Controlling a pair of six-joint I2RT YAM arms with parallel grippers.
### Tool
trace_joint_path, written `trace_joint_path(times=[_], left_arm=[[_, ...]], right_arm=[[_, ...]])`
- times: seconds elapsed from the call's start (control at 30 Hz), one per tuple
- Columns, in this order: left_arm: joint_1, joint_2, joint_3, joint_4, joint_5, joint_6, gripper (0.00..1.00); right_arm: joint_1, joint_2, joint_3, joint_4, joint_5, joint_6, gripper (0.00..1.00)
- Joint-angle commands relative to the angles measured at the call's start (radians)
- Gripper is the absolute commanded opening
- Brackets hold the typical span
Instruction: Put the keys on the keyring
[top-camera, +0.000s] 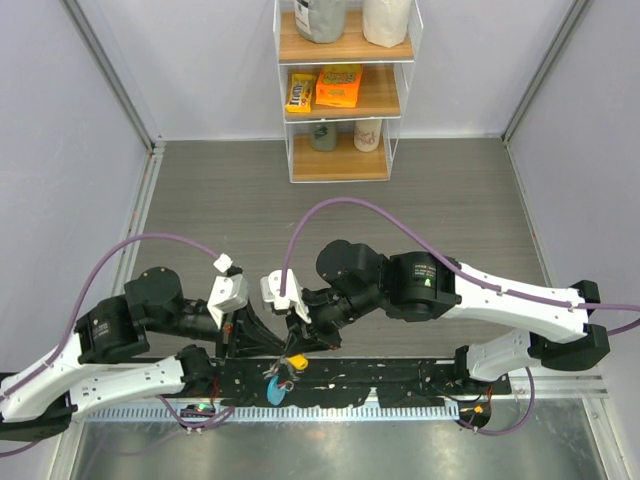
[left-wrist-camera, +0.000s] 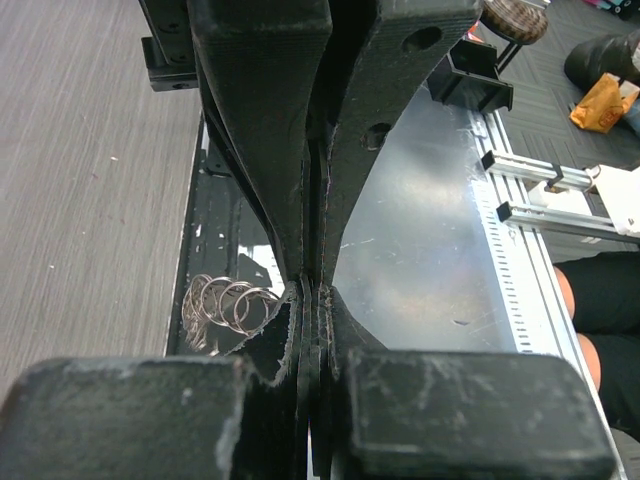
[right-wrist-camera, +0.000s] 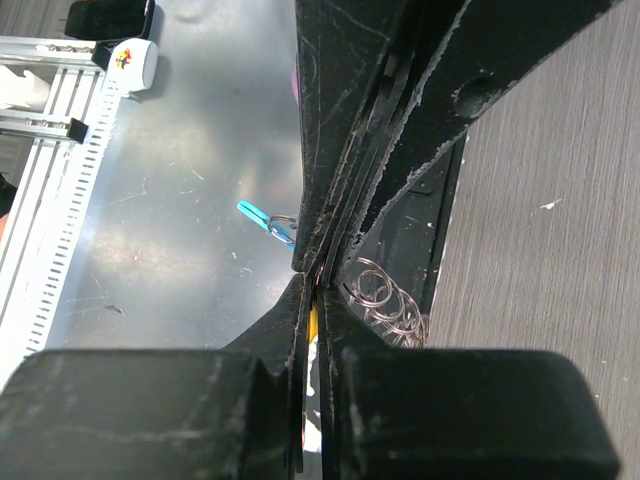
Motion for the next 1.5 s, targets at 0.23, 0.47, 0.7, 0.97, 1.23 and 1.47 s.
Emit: trace_joint_path(times=[0.23, 0.47, 0.7, 0.97, 1.23, 1.47], left_arm=[[0.001, -0.083, -0.020, 0.147, -0.060, 0.018, 0.00], [-0.001, -0.095, -0.042, 0.241, -0.040, 0.011, 0.00], [-0.001, -0.100, -0.053, 0.275, -0.031, 0.000, 0.00], [0.001, -0.112, -0.050, 0.283, -0.030, -0.008, 0.00], [0.001, -0.118, -0.056, 0.297, -0.034, -0.012, 0.00], [-0.001, -0.137, -0.060, 0.315, -0.057, -0.012, 0.00]], right_arm=[[0.004, -0.110, -0.052, 0.171, 0.067, 0.017, 0.25], [0.004, -0.167, -0.099, 0.238, 0.101, 0.028, 0.38], [0.004, -0.150, -0.084, 0.240, 0.107, 0.025, 0.40], [0.004, -0.141, -0.089, 0.239, 0.101, 0.019, 0.40], [0.004, -0.133, -0.090, 0.234, 0.094, 0.019, 0.33], [0.004, -0.144, -0.104, 0.239, 0.076, 0.014, 0.06]])
